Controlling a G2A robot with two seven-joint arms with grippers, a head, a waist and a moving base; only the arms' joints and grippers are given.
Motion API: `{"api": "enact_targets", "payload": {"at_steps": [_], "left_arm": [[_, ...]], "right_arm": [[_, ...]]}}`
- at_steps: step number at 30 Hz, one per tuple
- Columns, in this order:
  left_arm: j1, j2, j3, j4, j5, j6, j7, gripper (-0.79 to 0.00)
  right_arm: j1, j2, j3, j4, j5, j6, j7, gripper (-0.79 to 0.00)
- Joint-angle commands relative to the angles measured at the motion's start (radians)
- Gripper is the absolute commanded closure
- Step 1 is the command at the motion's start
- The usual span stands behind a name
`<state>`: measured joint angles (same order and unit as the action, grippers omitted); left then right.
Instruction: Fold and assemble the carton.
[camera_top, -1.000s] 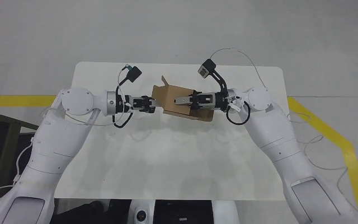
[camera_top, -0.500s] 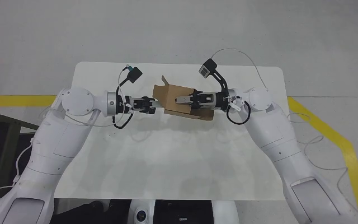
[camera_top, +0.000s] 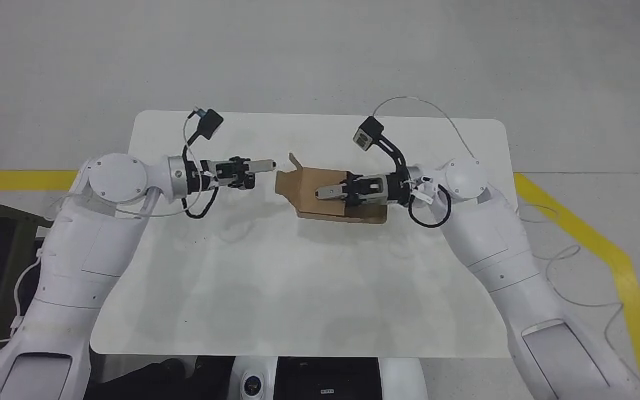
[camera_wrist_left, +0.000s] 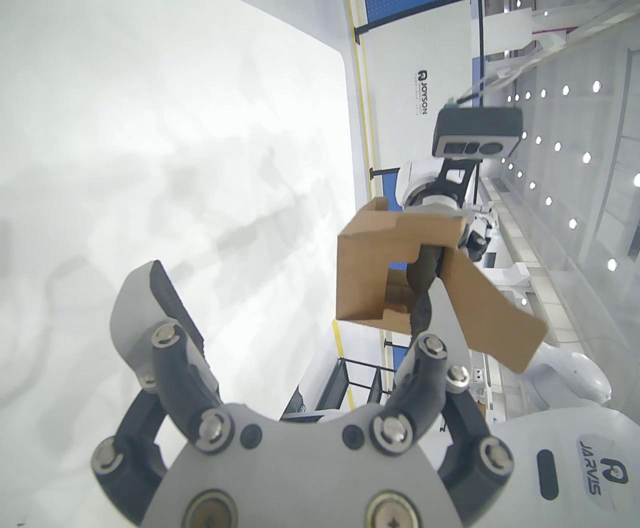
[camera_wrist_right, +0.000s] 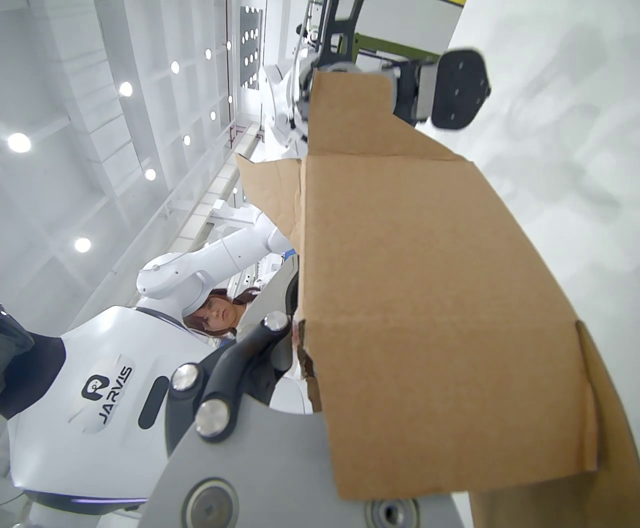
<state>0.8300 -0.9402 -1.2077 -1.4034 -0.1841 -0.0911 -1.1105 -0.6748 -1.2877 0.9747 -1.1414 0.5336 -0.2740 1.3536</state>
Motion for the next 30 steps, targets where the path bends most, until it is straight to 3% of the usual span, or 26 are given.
{"api": "enact_targets", "payload": {"at_steps": [1, 12, 30], "left_arm": [[-0.002, 0.000, -0.002, 0.005, 0.004, 0.002, 0.009, -0.785], [0.000, -0.006, 0.033, -0.023, -0.009, -0.009, -0.011, -0.785], [0.006, -0.005, 0.046, -0.065, -0.037, -0.028, -0.066, -0.785]], "right_arm": [[0.004, -0.003, -0.015, -0.007, 0.009, 0.016, 0.030, 0.000], [0.041, -0.026, -0.082, -0.004, 0.033, 0.019, 0.068, 0.000], [0.035, -0.016, -0.025, 0.023, 0.034, -0.009, 0.001, 0.000]]}}
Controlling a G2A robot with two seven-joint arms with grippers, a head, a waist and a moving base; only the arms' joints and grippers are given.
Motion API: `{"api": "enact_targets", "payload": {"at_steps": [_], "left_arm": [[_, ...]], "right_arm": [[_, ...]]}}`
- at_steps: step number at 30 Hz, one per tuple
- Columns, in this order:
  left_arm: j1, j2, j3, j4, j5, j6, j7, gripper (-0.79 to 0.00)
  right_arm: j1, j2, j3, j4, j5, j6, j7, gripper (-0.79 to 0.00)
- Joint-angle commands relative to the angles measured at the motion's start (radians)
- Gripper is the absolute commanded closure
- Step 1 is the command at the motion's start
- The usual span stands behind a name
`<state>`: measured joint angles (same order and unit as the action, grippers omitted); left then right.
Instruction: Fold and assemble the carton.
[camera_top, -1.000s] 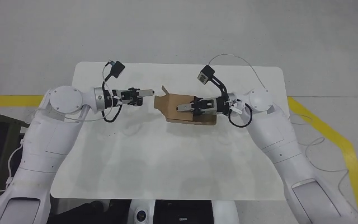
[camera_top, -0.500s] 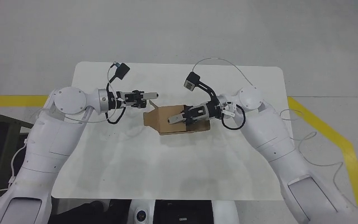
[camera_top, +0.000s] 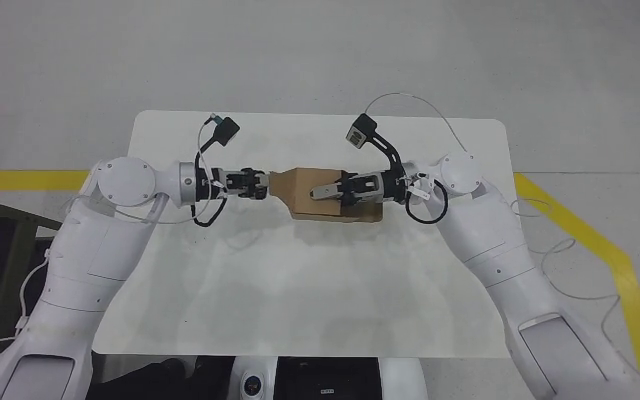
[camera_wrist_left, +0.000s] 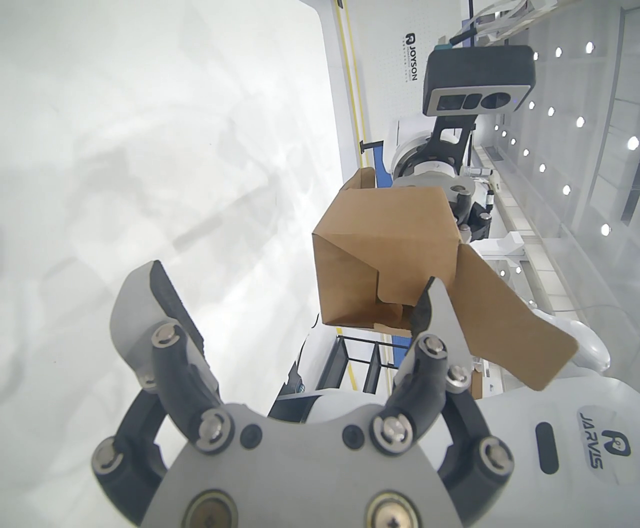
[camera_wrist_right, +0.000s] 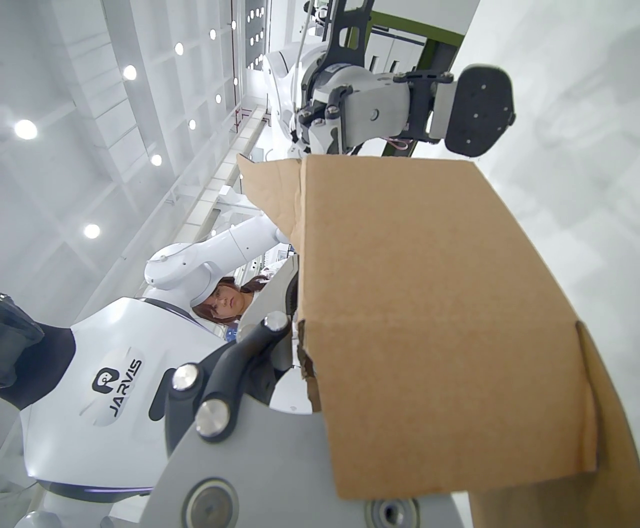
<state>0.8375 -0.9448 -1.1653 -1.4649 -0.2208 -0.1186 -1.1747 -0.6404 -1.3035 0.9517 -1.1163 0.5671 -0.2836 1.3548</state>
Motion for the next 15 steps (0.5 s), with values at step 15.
{"api": "enact_targets", "payload": {"at_steps": [15], "left_arm": [[-0.015, -0.005, 0.026, -0.003, -0.002, 0.002, -0.003, -0.785]], "right_arm": [[0.006, -0.008, -0.019, -0.001, 0.008, -0.003, 0.016, 0.000]]}}
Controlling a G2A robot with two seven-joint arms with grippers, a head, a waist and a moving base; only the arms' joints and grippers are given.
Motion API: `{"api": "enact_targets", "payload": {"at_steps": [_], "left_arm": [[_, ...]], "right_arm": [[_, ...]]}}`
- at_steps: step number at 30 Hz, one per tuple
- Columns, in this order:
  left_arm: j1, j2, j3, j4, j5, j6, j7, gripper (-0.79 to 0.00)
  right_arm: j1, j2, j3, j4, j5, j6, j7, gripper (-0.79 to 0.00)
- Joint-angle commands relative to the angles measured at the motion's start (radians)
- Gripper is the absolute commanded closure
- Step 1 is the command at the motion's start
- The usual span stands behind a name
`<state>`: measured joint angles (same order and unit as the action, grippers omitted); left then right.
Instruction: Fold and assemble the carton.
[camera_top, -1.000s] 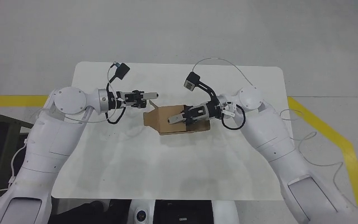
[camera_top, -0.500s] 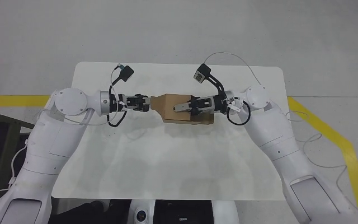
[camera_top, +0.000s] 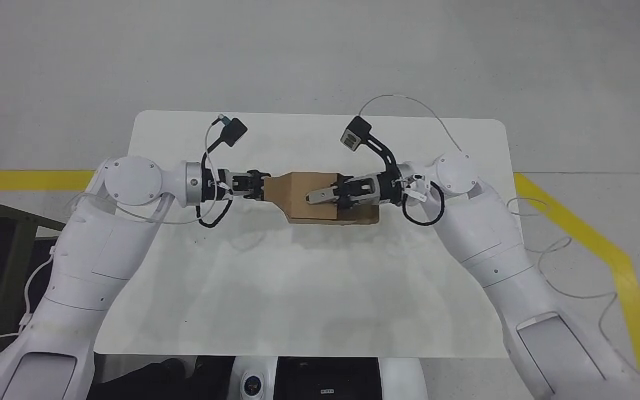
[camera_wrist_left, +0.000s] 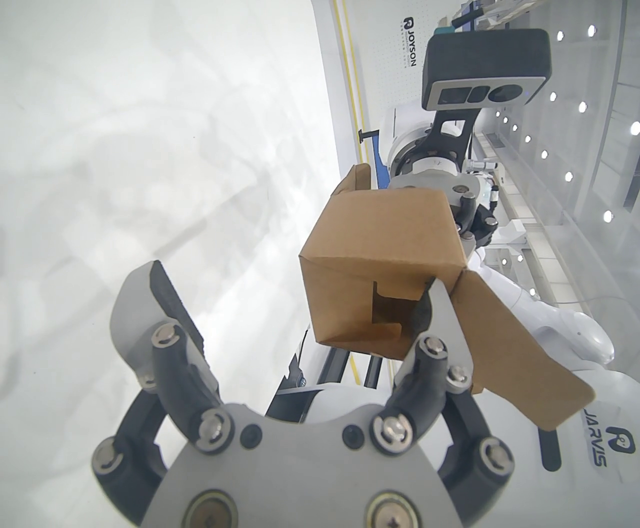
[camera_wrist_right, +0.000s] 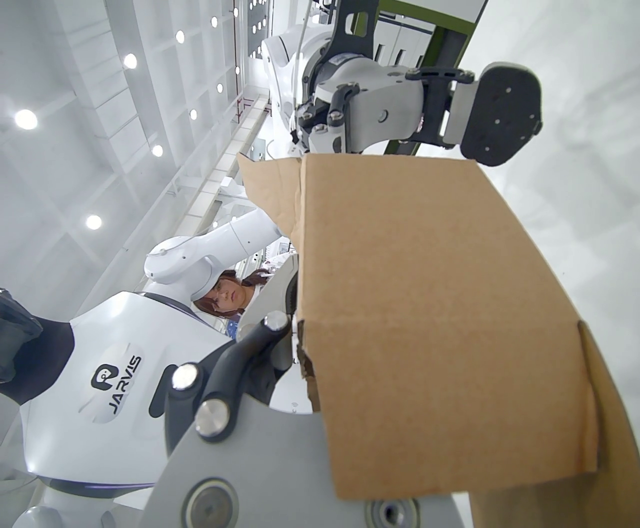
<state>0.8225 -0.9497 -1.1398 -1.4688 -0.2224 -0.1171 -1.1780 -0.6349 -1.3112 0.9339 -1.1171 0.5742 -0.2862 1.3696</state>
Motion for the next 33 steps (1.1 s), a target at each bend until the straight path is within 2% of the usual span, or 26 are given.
{"api": "enact_targets", "payload": {"at_steps": [1, 17, 25, 33], "left_arm": [[-0.001, 0.000, 0.001, 0.001, -0.001, 0.001, -0.001, -0.785], [-0.004, 0.001, -0.003, 0.003, -0.004, 0.003, -0.005, -0.785], [0.000, 0.012, -0.054, 0.018, -0.017, 0.005, -0.006, -0.785], [0.021, 0.024, -0.108, -0.014, -0.049, 0.010, -0.008, -0.785]], "right_arm": [[0.001, -0.001, -0.001, 0.001, 0.001, 0.000, 0.002, 0.000], [0.005, -0.002, -0.002, 0.004, -0.007, 0.004, 0.009, 0.000], [-0.003, 0.018, 0.054, 0.031, -0.073, 0.011, -0.047, 0.000], [-0.031, 0.043, 0.089, -0.002, -0.197, 0.094, -0.120, 0.000]]}}
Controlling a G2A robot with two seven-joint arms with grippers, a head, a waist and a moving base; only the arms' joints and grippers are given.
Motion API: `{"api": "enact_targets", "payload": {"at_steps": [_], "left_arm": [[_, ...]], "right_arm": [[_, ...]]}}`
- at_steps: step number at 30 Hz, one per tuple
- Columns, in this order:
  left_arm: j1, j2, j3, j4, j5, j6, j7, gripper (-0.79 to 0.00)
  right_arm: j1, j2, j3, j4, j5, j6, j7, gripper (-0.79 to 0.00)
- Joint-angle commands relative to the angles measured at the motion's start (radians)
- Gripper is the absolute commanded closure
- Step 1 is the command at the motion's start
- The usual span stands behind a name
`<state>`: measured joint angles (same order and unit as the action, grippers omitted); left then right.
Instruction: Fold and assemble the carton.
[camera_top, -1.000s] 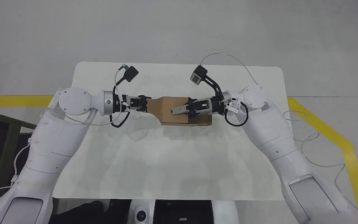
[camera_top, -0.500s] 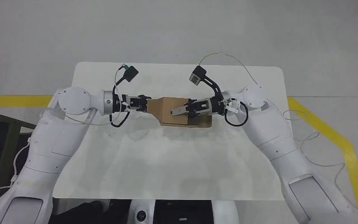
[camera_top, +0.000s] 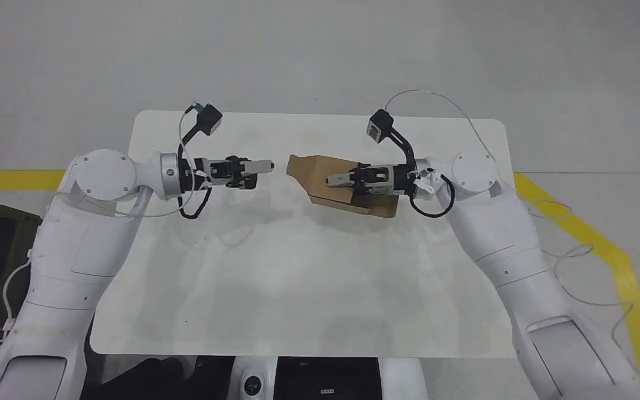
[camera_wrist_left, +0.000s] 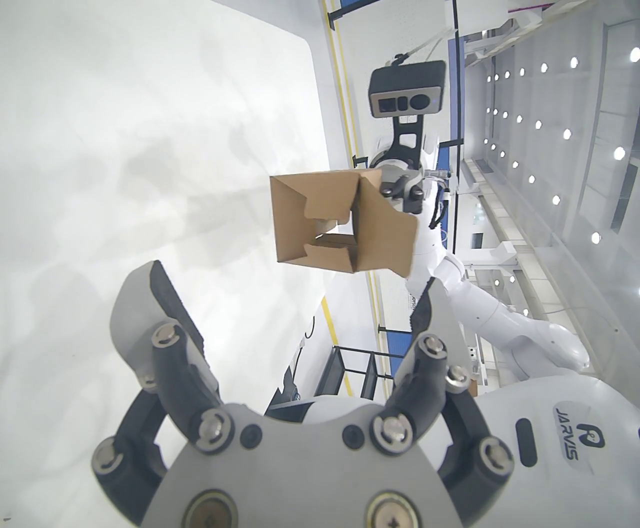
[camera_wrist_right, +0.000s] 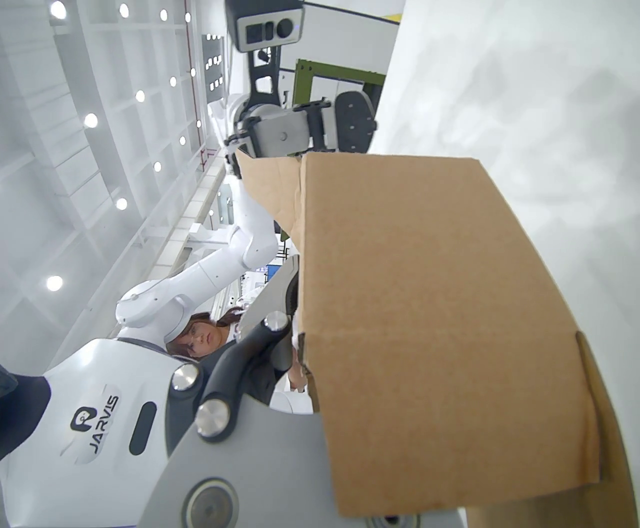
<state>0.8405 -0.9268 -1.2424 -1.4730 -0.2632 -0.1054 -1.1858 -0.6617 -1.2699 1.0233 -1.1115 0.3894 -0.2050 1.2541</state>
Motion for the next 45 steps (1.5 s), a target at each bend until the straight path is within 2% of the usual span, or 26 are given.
{"api": "enact_targets", "payload": {"at_steps": [1, 9, 19, 30, 45], "left_arm": [[0.005, 0.002, -0.008, -0.020, -0.012, -0.003, 0.000, -0.785], [0.003, 0.000, 0.033, -0.075, 0.074, -0.001, 0.019, -0.785], [-0.044, -0.010, 0.101, -0.041, 0.163, 0.039, 0.045, -0.785], [-0.031, -0.005, 0.085, 0.002, 0.159, 0.034, 0.040, -0.785], [-0.026, -0.009, 0.094, 0.009, 0.090, 0.035, 0.019, -0.785]], "right_arm": [[-0.007, 0.003, -0.001, -0.012, -0.022, 0.024, -0.008, 0.000], [-0.007, 0.002, -0.030, -0.050, -0.060, 0.070, -0.018, 0.000], [-0.001, 0.001, -0.039, -0.076, -0.051, 0.063, -0.013, 0.000], [-0.021, 0.012, -0.004, -0.114, -0.015, 0.043, -0.010, 0.000], [-0.030, 0.013, 0.001, -0.146, 0.067, -0.008, 0.029, 0.000]]}}
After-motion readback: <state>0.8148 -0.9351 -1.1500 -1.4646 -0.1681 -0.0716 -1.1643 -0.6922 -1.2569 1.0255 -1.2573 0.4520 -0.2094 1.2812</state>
